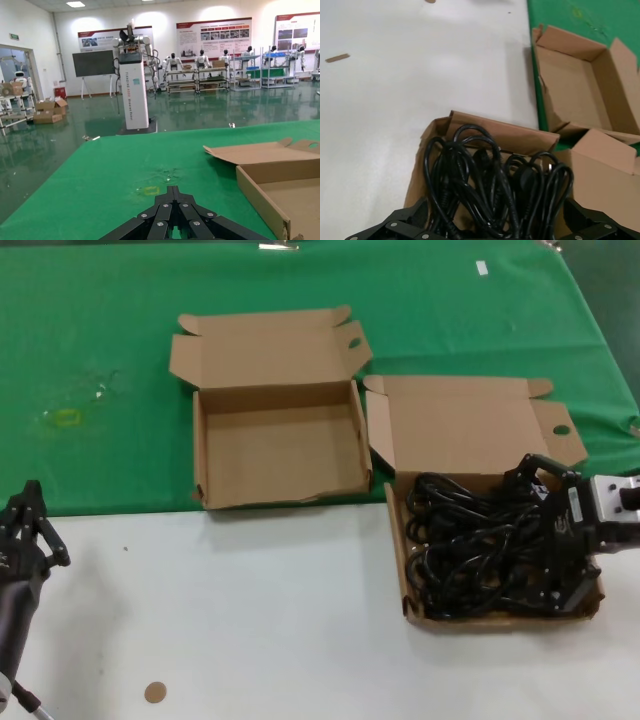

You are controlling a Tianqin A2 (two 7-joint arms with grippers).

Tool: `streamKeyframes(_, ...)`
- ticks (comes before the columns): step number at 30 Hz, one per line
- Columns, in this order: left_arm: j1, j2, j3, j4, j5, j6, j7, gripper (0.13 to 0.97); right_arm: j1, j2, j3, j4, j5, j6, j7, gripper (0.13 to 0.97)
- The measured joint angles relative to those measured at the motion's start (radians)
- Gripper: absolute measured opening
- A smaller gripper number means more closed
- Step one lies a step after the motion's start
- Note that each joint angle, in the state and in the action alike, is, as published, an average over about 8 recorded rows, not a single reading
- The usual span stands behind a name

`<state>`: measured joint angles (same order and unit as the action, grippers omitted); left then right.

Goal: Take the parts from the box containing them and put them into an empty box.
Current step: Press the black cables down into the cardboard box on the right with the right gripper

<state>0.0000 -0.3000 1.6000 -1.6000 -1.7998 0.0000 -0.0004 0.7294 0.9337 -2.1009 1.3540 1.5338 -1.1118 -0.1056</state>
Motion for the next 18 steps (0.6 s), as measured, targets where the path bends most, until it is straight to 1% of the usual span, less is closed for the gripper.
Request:
streamKeyframes(10,0.0,0.0,0.0,0.0,0.0,0.0,0.0,0.144,0.024,-0.055,0.004,-0.076,-0.055,-0.029,-0.059,0.928)
streamKeyframes(18,0.0,0.0,0.0,0.0,0.0,0.0,0.0,0.144,0.039,-0.087,0.007,-0.121,-0.097,-0.027,-0.078,0.817)
